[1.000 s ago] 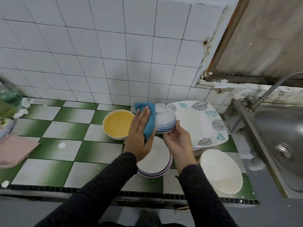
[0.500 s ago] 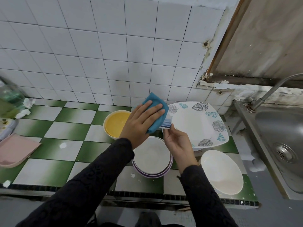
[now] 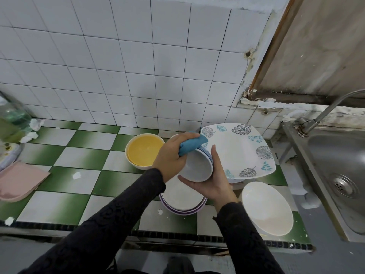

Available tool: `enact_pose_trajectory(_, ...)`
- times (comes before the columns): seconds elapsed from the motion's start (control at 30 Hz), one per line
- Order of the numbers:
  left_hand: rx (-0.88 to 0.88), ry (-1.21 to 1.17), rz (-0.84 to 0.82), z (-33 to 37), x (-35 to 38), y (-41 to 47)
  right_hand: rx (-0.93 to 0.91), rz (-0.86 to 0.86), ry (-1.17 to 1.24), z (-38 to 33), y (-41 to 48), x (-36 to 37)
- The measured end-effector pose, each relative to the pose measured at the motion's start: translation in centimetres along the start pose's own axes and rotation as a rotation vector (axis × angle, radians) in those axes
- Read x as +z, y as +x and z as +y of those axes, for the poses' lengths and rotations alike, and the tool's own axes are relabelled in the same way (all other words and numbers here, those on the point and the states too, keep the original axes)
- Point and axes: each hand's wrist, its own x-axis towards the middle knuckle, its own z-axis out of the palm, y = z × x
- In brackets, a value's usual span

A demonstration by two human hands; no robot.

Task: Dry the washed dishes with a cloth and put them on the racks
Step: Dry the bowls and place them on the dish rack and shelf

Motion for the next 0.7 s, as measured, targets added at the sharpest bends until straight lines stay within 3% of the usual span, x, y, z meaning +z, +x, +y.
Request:
enact_pose_trajectory(0.17, -0.306, -0.109, 0.012, -0.5, 0.4, -0.9, -0.014, 0.076, -0.109, 0.2, -0.2, -0.1)
enact_pose_trajectory(0.3, -0.48, -0.346, -0.048, 0.5, -0.7, -0.8, 0.037, 0.094, -0.021, -0.1, -0.6, 0.3)
enact_pose_trajectory(0.4, -0.649, -0.575, 0.141, 0.6, -1.1, -0.7, 0.045, 0.069, 0.082, -0.2, -0.3, 0.1)
enact_pose_trajectory(0.47, -0.666, -0.495, 0.366, 0.7, -0.6, -0.4, 0.039, 0.079, 0.114, -0.4, 0.2, -0.4)
enact_pose_trajectory(0.57, -0.545, -0.394, 0.648, 1.9, 0.8, -0.6, 0.029, 0.099, 0.108, 0.0, 0.7, -0.5)
enact_pose_trajectory(0.63, -0.45, -0.399, 0.621, 2.2, 2.0, -1.5, 0.038, 0.089, 0.137, 0.9, 0.9, -0.1)
enact_pose_trajectory(0.7, -0.389, -0.262, 0.454, 1.2, 3.0, -2.8, 0.042, 0.058, 0.163, 1.8, 1.0, 0.7)
